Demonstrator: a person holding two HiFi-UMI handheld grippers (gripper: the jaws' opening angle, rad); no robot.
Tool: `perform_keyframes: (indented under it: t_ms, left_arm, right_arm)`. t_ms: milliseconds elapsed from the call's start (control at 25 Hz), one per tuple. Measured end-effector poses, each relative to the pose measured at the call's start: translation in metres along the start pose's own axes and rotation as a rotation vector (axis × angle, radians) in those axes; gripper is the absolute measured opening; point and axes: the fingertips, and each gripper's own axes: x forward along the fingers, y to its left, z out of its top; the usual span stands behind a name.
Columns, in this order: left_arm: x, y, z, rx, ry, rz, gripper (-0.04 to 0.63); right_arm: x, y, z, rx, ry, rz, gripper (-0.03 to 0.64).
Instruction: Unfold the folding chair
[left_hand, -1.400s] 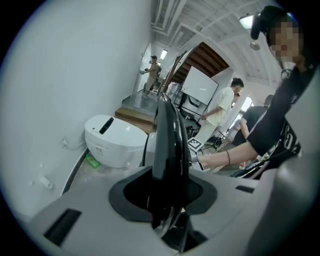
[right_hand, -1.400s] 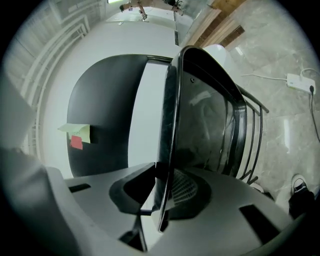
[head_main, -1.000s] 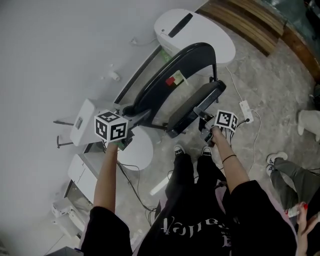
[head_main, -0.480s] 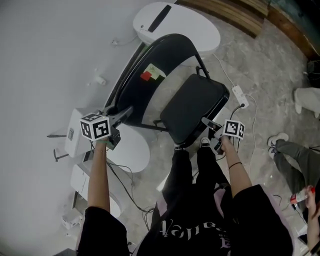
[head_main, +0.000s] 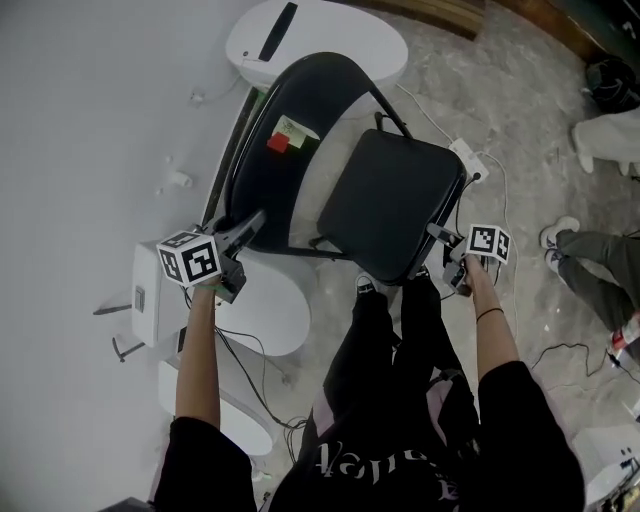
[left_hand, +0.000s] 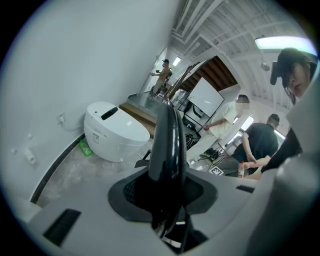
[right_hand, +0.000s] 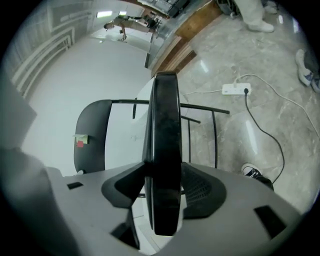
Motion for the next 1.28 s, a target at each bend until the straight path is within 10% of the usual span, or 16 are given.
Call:
perform_keyframes:
  t_ms: [520,840,1280]
  left_arm:
    - [0.036,-0.038,-0.046,0.037,0.022,-0.195,0.106]
    - [0.094,-0.034,-0.118,0.007,0.178,-0.086,0.083]
    - [0.099,-0.038,-0.11,0.005,0.075,0.02,0.187]
  right_arm:
    - [-0.042,-0.12,-0.012,0.068,-0.278,-0.166,0.215]
    - [-0.03,-0.118,-0.019,-0.045,-0.235,-0.111,0.103]
    - [-0.03,-0.116,-0.056,-0.077,-0.154,-0.126,0.103]
